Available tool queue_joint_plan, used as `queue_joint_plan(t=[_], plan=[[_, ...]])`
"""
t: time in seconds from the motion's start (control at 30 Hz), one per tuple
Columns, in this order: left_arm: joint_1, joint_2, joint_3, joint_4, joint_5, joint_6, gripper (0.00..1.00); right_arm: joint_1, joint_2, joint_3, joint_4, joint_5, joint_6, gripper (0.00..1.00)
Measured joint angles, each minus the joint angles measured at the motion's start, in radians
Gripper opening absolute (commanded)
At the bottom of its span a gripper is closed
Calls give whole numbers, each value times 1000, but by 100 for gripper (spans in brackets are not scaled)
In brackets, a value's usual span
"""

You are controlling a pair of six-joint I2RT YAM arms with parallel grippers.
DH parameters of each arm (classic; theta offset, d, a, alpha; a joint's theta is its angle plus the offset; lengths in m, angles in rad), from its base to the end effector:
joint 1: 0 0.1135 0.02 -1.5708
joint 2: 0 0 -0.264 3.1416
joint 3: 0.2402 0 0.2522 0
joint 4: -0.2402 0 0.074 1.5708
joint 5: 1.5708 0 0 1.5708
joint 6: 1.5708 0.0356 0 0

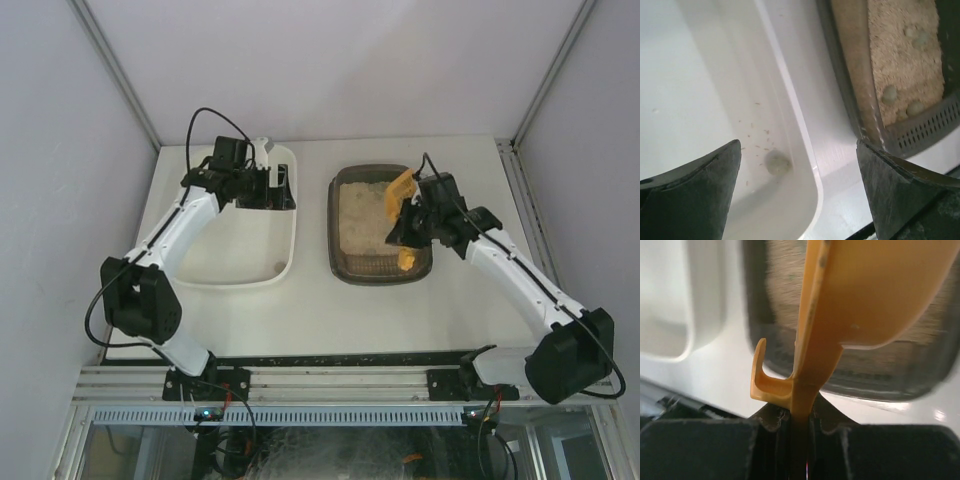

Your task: Clean the litter box

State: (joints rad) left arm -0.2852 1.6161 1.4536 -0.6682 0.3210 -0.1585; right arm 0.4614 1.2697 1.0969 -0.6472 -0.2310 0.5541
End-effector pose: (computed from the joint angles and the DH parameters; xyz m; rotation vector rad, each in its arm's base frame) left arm 0.3385 -0.1110 0.3172 0.3054 2.4098 -0.5898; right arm 0.2359 0.1264 0.3032 0.0017 2.4981 0.7311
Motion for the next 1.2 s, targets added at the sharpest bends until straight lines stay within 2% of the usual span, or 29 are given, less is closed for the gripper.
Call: queue_joint_plan(t=[0.13,0.33,0.53,0.63,0.87,1.2], plan=[[-7,15,0,47,-87,-146,100,-69,95,112,-145,119,-40,0],[-70,88,38,133,-134,-326,100,-41,339,354,-275,237,-105,0],[-118,204,116,180,-135,-435,100,7,567,543,-375,444,-156,0],[-118,210,116,187,-135,-456,100,26,665,606,-407,551,-176,0],[-116,208,111,208,-163,-458,100,31,779,666,-440,671,-196,0],[-116,180,30,246,-189,-433,100,-8,821,676,-448,657,-232,0]])
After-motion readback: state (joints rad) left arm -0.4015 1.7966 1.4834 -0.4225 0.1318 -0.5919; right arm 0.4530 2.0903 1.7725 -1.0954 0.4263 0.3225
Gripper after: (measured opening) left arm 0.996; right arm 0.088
